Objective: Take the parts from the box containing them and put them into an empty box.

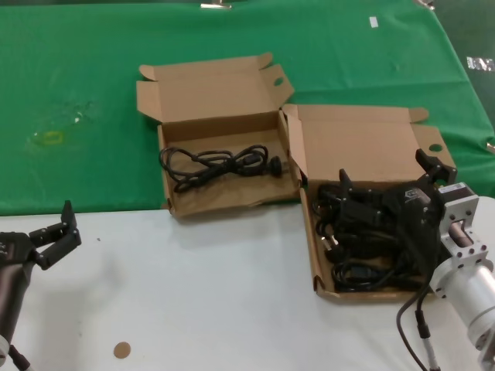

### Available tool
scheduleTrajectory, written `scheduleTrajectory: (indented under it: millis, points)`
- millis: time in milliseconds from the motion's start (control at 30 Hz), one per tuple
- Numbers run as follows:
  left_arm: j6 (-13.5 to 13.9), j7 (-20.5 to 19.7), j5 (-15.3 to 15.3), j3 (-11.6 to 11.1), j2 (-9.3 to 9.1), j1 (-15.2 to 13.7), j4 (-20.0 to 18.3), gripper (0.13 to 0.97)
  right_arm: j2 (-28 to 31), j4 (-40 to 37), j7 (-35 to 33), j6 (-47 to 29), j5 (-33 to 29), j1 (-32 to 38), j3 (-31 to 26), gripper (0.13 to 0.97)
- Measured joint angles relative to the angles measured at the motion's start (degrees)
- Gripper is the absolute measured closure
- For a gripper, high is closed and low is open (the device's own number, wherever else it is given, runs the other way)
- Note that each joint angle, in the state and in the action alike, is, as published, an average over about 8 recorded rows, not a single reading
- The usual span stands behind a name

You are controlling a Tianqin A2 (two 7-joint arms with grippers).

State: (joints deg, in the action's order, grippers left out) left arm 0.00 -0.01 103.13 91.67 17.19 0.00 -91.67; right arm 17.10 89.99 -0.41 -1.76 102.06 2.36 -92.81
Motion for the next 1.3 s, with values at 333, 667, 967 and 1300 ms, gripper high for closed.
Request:
scheduleTrajectory:
  millis: [333, 667, 967, 1300]
  points:
    - [0.0, 0.0, 0.0, 0.0, 0.00, 0.0, 0.0, 0.132, 0.0, 0.0, 0.0, 0.0, 0.0, 0.0, 0.0, 0.129]
    - [0.0, 0.0, 0.0, 0.0, 0.00, 0.0, 0.0, 0.132, 0.0, 0.0, 0.0, 0.0, 0.0, 0.0, 0.0, 0.129]
    - [0.0, 0.0, 0.0, 0.0, 0.00, 0.0, 0.0, 0.132, 0.0, 0.0, 0.0, 0.0, 0.0, 0.0, 0.0, 0.129]
    - [0.0, 0.0, 0.0, 0.0, 0.00, 0.0, 0.0, 0.132, 0.0, 0.0, 0.0, 0.0, 0.0, 0.0, 0.0, 0.129]
